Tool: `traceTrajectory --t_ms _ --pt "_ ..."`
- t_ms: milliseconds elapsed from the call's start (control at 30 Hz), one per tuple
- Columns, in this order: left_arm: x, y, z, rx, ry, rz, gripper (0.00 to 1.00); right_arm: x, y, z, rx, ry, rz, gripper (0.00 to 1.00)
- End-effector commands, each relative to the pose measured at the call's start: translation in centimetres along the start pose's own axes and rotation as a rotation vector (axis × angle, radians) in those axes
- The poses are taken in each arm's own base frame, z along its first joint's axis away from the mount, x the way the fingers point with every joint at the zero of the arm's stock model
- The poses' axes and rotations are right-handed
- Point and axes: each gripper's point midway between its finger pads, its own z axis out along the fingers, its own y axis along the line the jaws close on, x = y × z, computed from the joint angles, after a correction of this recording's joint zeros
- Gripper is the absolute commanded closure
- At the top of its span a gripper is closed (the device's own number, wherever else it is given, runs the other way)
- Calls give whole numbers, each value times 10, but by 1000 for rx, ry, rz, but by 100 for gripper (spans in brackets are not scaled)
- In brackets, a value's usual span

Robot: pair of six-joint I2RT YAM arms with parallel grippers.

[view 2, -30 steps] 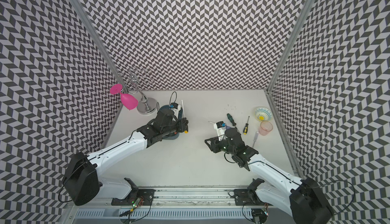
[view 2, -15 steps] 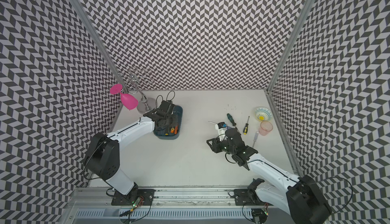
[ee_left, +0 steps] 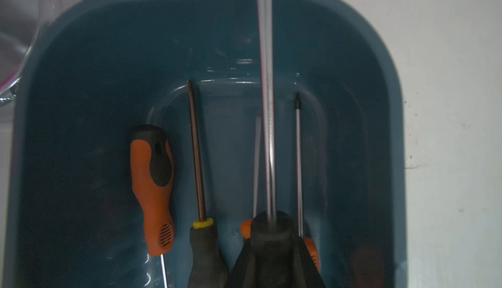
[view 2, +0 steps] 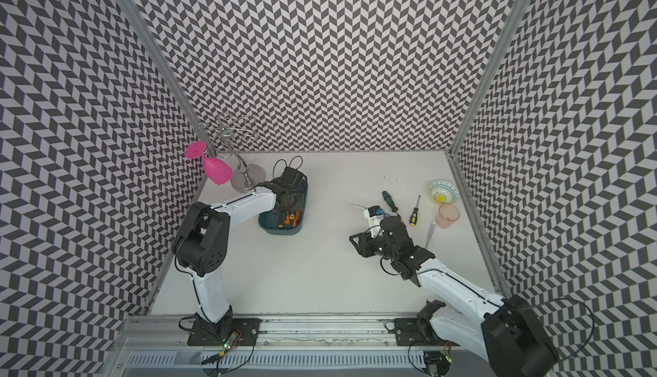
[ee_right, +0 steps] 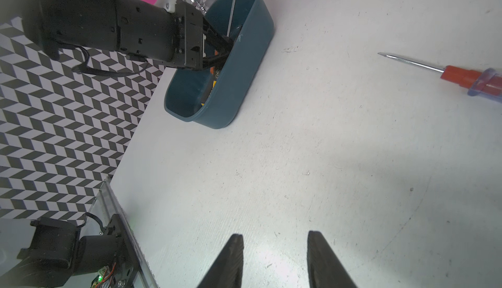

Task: Put the screwdriver on the desktop into the storage box
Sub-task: Place the screwdriver in the storage box.

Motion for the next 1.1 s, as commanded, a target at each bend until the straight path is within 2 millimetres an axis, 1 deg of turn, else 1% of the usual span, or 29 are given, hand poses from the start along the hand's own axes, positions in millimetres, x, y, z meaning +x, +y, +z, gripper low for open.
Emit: traceTrajectory --t_ms 0,167,233,333,467,633,733,900,1067 --pt "3 5 4 -19 32 8 92 -4 -3 -1 5 -26 -9 58" --pt "8 4 11 -20 56 7 80 -3 -5 1 13 -20 -3 58" --pt "7 4 12 -19 57 4 71 -3 -6 0 16 -21 0 58" --pt "5 5 8 -27 55 -1 58 -2 -8 0 23 -23 1 58" --pt "-2 4 -4 -10 34 -9 51 -2 -9 0 32 -22 2 58" --pt "-14 2 -36 34 -28 -25 50 -3 -13 1 48 -23 4 58" --pt "-17 1 -55 71 -65 -34 50 -4 -14 1 56 -22 8 58" --pt "-16 -4 -85 144 -119 -54 48 -5 -15 2 63 -20 21 58" --pt "-12 -18 -117 255 -186 -70 44 -10 -14 3 73 -17 24 56"
